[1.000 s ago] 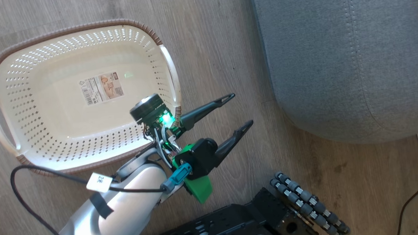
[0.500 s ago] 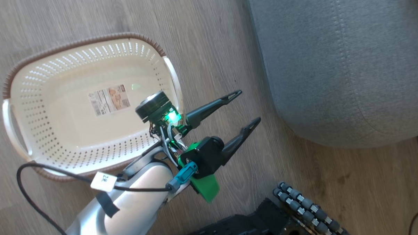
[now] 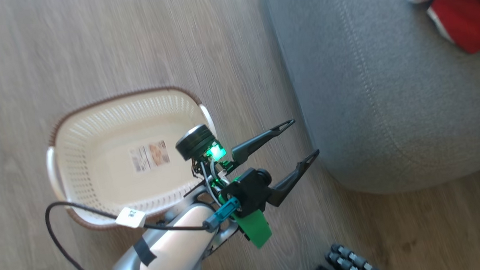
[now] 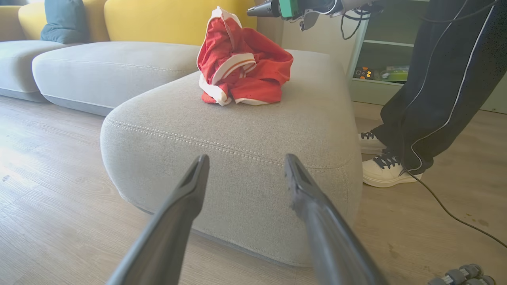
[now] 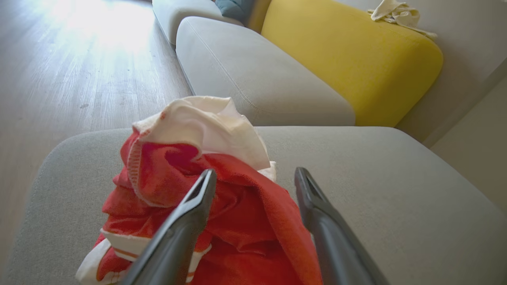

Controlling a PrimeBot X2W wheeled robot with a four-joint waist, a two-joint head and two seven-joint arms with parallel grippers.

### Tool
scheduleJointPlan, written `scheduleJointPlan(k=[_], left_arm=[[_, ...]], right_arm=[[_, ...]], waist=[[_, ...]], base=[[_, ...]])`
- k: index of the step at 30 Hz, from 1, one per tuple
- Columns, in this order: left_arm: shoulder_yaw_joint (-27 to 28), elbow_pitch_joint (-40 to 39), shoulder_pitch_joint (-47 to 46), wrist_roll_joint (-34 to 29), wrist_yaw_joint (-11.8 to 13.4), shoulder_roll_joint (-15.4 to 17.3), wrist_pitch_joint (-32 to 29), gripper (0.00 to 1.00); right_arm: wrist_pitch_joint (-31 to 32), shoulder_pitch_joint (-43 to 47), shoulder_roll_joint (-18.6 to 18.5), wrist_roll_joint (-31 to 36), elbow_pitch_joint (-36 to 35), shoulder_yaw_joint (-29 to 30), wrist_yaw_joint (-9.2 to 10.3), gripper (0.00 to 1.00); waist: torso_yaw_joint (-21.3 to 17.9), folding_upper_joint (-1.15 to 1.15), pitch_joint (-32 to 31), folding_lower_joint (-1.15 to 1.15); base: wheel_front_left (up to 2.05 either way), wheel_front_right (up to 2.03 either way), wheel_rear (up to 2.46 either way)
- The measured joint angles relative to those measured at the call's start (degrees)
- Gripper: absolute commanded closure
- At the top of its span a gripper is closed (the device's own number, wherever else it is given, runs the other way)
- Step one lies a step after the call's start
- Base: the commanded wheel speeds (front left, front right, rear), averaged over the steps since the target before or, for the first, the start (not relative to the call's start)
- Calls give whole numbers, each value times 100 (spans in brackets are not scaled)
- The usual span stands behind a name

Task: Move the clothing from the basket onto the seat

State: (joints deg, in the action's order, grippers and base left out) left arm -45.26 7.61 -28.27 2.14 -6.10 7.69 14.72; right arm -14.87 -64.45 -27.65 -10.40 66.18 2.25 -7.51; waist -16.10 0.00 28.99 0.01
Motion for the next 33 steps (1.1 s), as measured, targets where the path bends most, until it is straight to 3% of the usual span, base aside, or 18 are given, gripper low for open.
scheduleJointPlan(k=[3, 9, 16, 24, 30, 33], left_arm=[[147, -14, 177, 98, 5, -90, 0, 0], [572, -101, 691, 160, 55, -265, 0, 0], [1017, -165, 1040, 191, 204, -393, 0, 0], [1838, -328, 1553, 199, 848, -428, -1, 0], [2470, -369, 1870, 79, 1626, -446, -1, 0], [2676, -389, 2039, 97, 1825, -452, -1, 0]], right_arm=[[0, 160, -81, -142, -277, -203, 0, 0], [0, 1077, -240, -665, -1774, -435, 0, 0], [0, 2499, -276, -1023, -3724, -267, 1, 0], [0, 4484, 296, -1090, -5723, -141, 1, 0], [0, 5183, 673, -1009, -6291, -349, 1, 0], [0, 5415, 940, -975, -6348, -397, 1, 0]], waist=[[42, 0, -315, 0], [209, 0, -1028, 0], [569, 0, -1528, 0], [1166, 0, -1968, 0], [1553, 0, -2226, 0], [1723, 0, -2318, 0]], base=[[0, 0, 0], [0, 0, 0], [0, 0, 0], [0, 0, 0], [0, 0, 0], [0, 0, 0]])
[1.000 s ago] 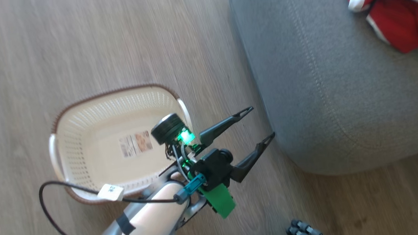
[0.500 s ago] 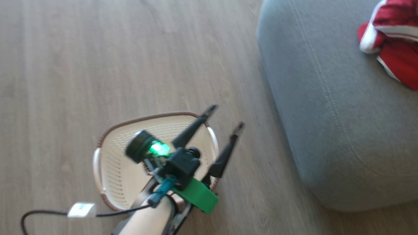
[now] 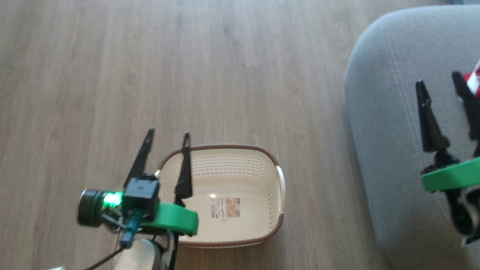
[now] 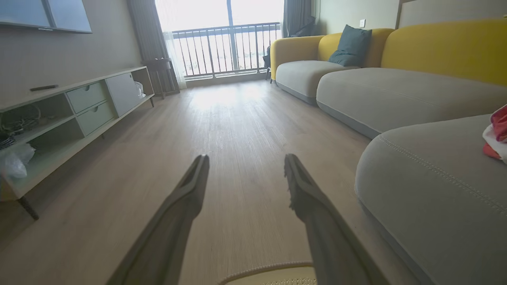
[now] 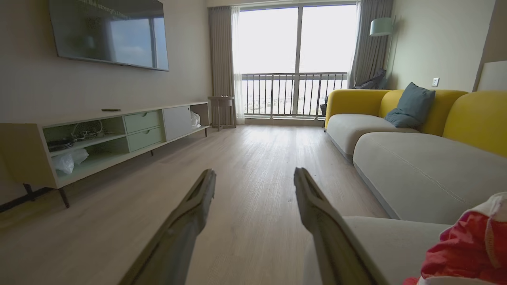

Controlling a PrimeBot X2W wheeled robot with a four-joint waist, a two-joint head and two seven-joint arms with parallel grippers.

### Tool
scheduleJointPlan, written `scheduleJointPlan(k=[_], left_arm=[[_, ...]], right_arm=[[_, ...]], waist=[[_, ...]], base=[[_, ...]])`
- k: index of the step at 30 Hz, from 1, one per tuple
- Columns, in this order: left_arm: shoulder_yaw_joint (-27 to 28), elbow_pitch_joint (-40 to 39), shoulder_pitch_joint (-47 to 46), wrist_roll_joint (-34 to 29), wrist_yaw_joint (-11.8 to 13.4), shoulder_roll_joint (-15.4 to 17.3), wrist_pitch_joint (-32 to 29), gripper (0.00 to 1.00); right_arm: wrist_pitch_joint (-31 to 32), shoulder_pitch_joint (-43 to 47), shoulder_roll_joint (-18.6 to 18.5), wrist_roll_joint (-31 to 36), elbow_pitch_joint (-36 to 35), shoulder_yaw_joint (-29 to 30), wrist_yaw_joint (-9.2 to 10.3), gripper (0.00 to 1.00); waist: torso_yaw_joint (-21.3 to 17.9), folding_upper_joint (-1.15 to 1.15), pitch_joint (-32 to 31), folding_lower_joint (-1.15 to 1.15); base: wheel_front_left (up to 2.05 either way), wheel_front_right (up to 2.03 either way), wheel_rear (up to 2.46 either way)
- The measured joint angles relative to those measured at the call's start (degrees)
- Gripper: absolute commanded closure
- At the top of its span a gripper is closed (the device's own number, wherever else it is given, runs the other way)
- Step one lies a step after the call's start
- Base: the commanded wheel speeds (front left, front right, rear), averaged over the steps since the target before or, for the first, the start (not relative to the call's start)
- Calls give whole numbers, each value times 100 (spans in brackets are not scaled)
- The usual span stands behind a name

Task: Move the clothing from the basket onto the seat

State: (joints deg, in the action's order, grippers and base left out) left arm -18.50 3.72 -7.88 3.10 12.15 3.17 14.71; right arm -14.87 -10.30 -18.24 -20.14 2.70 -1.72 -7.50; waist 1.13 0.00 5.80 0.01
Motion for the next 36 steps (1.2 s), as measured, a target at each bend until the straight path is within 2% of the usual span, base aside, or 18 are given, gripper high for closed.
scheduleJointPlan(k=[2, 5, 8, 10, 18, 24, 30, 36], left_arm=[[130, 32, 107, 218, 122, -3, 0, 0], [211, 42, 165, 221, 124, -1, 0, 0], [221, 19, 173, 297, 142, -13, 0, 0], [218, 140, 229, 522, 31, -16, 0, 0], [230, 279, 350, 491, -94, -16, 0, 0], [294, 320, 407, 491, -147, -19, 0, 0], [353, 410, 474, 565, -442, -19, 0, 0], [375, 425, 474, 598, -498, -20, 0, 0]], right_arm=[[0, 141, 165, 22, -7, -53, 0, 0], [0, 391, 210, 391, 11, -249, 0, 0], [0, 530, 460, 403, 103, -24, 0, 0], [0, 593, 567, 449, 151, 75, 0, 0], [0, 898, 1078, 564, 318, 492, 0, 0], [0, 929, 1144, 614, 387, 528, 0, 0], [0, 930, 1240, 613, 422, 586, 0, 0], [0, 930, 1244, 613, 424, 633, 0, 0]], waist=[[105, 0, -38, 0], [264, 0, -54, 0], [392, 0, -64, 0], [465, 0, -82, 0], [571, 0, -201, 0], [539, 0, -212, 0], [496, 0, -200, 0], [475, 0, -187, -1]], base=[[0, 0, 0], [0, 0, 0], [0, 0, 0], [0, 0, 0], [0, 0, 0], [0, 0, 0], [0, 0, 0], [0, 0, 0]])
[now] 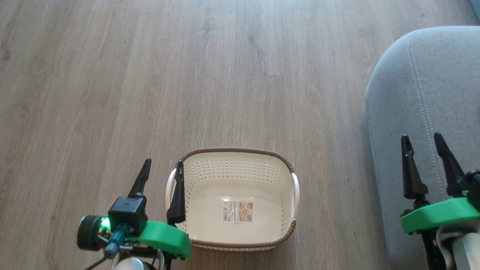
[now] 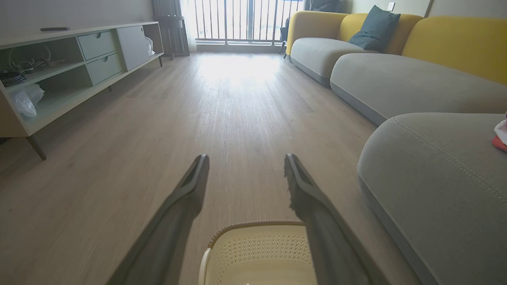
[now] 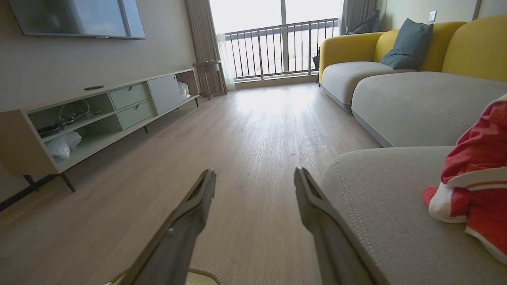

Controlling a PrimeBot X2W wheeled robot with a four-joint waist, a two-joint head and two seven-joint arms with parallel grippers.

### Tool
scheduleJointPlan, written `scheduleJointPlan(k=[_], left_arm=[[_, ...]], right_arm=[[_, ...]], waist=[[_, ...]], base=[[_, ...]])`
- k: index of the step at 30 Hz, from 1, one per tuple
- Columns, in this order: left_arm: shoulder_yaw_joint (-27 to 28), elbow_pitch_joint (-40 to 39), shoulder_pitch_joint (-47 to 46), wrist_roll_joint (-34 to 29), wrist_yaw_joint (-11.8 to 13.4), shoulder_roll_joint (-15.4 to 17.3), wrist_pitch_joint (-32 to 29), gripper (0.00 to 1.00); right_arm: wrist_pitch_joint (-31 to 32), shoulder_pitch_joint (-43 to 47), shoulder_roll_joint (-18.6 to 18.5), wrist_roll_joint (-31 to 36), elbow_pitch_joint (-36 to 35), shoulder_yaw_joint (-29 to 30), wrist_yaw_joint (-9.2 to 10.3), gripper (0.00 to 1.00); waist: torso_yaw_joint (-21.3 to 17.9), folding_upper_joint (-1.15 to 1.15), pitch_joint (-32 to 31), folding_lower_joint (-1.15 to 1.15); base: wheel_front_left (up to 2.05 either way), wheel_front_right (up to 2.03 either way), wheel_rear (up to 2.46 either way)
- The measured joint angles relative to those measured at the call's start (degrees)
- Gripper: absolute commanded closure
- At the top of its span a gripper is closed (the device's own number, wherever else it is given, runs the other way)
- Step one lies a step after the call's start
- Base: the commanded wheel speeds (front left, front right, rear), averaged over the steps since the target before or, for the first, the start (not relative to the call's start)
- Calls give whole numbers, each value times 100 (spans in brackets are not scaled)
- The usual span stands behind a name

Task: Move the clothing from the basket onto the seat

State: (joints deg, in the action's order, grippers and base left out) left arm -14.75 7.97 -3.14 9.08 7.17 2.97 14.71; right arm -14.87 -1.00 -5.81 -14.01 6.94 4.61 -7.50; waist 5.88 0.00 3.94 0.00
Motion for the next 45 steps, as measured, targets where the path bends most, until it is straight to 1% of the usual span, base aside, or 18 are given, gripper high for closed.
scheduleJointPlan(k=[3, 14, 15, 22, 34, 44, 45], left_arm=[[8, 0, -1, 1, -47, 0, 0, 0], [10, -4, 0, 49, -102, 0, 0, 0], [7, -5, -1, 54, -102, 0, 0, 100], [-12, 474, 299, 115, -96, 3, -27, 100], [32, 498, 322, 1045, -230, 36, -171, 100], [179, 545, 320, 1745, -309, 57, -304, 100], [185, 548, 320, 1814, -352, 58, -309, 100]], right_arm=[[0, -1, 2, 0, 11, -3, 0, 0], [0, -1, 2, -1, 66, -1, 0, 0], [0, -1, 2, -1, 68, -1, 0, 100], [35, 230, 45, -58, 588, -62, 0, 100], [235, 257, 56, -862, 608, -48, 0, 100], [417, 248, 88, -1482, 624, -5, 0, 100], [430, 247, 90, -1546, 626, -1, 0, 100]], waist=[[-6, 0, -6, 0], [-1, 0, -38, 0], [4, 0, -37, 0], [0, 0, -39, 0], [-63, 0, -75, 0], [-111, 0, -102, 0], [-115, 0, -105, 0]], base=[[0, 0, 0], [0, 0, 0], [0, 0, 0], [0, 0, 0], [0, 0, 0], [0, 0, 0], [0, 0, 0]])
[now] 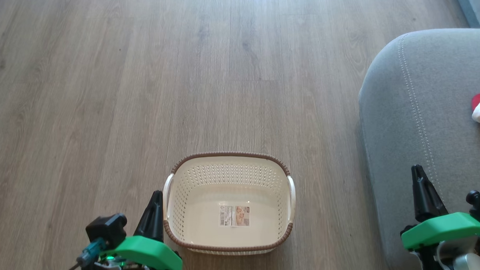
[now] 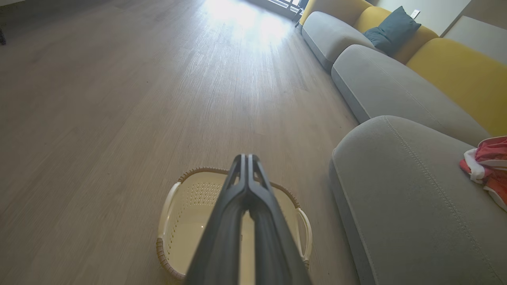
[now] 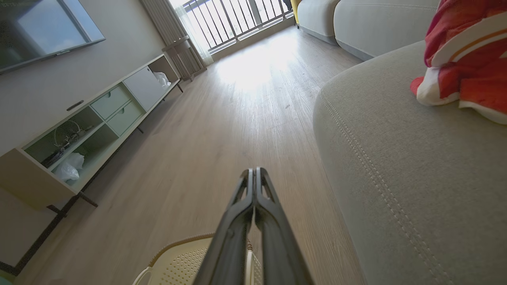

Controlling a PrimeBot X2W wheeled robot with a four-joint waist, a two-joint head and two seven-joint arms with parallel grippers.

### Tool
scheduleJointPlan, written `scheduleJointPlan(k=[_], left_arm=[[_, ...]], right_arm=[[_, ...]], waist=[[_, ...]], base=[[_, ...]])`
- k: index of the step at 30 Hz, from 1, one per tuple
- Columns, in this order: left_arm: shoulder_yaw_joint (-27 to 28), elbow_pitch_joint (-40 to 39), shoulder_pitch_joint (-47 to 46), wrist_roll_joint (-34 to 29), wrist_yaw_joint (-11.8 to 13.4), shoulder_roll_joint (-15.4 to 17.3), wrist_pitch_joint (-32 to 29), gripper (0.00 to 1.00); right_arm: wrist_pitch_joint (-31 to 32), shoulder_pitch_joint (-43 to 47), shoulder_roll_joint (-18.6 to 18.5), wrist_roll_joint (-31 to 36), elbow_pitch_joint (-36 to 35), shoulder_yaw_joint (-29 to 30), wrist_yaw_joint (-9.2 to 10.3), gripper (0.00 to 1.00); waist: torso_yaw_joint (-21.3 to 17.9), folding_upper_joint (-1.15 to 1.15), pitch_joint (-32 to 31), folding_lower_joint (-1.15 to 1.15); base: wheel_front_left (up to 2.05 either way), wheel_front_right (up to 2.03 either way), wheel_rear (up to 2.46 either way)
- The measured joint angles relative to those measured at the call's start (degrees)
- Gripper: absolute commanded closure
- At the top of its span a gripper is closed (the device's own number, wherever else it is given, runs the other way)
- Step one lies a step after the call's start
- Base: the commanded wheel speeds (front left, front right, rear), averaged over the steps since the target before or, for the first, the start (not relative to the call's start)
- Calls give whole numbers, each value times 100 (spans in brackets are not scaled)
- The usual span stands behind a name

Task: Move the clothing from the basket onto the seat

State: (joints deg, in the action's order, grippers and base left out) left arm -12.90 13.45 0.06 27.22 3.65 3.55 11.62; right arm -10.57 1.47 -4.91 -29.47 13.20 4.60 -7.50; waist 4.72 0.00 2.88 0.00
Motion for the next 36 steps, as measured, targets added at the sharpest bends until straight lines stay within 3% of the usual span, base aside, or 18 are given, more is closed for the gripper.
scheduleJointPlan(k=[36], left_arm=[[420, 48, -125, 2373, -359, 37, -515, 100]], right_arm=[[590, -146, 92, -2172, 91, 96, 0, 100]], waist=[[-166, 0, -94, 0]], base=[[0, 0, 0]])
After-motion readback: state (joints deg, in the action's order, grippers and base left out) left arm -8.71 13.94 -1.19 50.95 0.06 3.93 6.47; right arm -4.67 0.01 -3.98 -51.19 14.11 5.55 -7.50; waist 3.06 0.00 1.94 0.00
